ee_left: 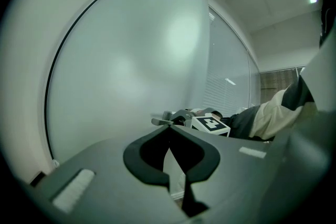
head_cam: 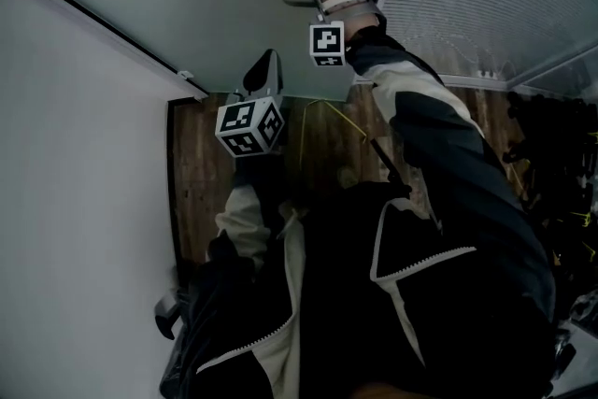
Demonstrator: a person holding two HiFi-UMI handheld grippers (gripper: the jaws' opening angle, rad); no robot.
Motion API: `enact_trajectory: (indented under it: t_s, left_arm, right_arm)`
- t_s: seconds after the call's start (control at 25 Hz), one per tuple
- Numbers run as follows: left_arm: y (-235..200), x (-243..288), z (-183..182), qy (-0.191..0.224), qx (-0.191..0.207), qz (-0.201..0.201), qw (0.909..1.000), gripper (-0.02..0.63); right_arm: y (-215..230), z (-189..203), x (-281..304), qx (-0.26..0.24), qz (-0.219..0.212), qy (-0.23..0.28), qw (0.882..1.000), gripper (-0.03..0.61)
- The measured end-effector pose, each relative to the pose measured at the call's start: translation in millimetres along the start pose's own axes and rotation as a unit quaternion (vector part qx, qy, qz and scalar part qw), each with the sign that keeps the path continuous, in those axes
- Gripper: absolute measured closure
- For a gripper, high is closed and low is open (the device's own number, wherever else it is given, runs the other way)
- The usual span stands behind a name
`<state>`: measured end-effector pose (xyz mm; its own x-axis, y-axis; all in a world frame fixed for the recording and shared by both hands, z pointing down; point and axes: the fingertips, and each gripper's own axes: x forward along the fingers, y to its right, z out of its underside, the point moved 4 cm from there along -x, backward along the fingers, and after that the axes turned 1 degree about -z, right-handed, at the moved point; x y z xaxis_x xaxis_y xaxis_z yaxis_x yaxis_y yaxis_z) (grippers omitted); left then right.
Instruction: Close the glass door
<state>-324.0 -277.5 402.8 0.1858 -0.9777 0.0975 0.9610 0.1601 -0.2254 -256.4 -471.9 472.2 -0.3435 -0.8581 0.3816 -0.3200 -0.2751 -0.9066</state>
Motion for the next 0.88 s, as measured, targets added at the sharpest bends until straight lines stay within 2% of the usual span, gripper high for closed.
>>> enact_trajectory:
  t_s: [0.16,0.44,0.88]
  left_arm:
    - [-9.8,3.7,9.9,-0.009,-0.005,-0.021,0.9997,0.611]
    - [-14.2,9.3,14.5,-0.018,-0.01,-0.052,0.9984,0.611]
    - [-29.7,13.5,18.3,-0.02,-0.014,-0.078,0.9967,0.611]
  right_arm:
    - [9.9,10.3,34.9,-0.01,-0.013,0.008,1.0,0.48]
    - [26.8,34.4,87.1,-0.017,-0.02,-0.007,1.0,0.478]
    - [36.4,38.0,113.7,-0.003,-0.01,-0.007,1.0,0.491]
